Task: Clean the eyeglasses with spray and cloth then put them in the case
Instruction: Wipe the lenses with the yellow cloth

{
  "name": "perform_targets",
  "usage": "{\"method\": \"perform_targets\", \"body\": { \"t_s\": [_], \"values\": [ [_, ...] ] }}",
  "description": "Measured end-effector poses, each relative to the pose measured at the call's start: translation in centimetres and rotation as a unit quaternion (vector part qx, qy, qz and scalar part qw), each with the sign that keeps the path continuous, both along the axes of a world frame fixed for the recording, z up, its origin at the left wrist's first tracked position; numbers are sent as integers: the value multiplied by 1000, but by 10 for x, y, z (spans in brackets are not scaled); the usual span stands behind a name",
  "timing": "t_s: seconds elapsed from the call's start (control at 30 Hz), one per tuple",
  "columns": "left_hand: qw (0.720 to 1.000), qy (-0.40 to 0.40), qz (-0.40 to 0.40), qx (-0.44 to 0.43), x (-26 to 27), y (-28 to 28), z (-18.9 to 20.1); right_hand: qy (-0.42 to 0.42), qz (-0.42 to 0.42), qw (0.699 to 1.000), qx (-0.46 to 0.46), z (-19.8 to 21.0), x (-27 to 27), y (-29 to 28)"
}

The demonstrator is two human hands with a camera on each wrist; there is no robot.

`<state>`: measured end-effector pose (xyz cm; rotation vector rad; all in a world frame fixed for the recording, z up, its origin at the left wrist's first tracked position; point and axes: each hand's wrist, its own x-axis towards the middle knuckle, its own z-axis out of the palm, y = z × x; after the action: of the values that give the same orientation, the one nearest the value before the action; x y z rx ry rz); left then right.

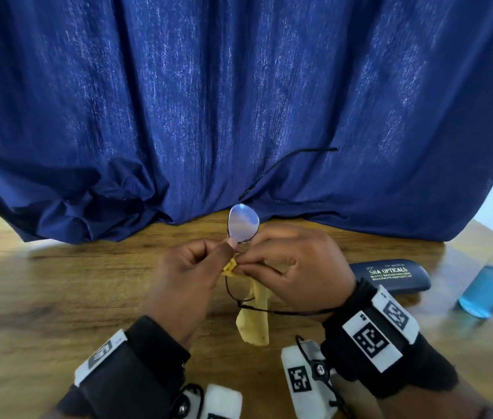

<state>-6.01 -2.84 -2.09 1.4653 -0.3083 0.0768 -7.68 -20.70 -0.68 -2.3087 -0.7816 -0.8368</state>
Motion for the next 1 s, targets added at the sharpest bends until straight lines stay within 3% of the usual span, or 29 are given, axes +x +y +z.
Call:
{"method": "perform_targets", "body": {
  "t_s": [0.3, 0.43, 0.6, 0.77, 0.87, 1.0],
  "values": [
    [999, -24, 6, -32, 1, 3, 4, 21, -62, 995, 79, 1, -4, 4],
    [997, -61, 46, -26, 4, 10, 10, 49, -65, 992, 92, 1, -4, 1],
    [994, -67, 76, -39, 7, 14, 14, 61, -12, 996, 58, 3, -6, 1],
    [996, -69, 55, -12, 4, 9, 9, 6, 56, 997, 47, 3, -8, 9],
    [997, -72, 24, 0, -1, 2, 4, 2, 10, 998, 67, 2, -8, 8],
    [997, -66, 47, -4, 5, 8, 7, -2, -43, 997, 60, -1, -2, -1]
  ]
}}
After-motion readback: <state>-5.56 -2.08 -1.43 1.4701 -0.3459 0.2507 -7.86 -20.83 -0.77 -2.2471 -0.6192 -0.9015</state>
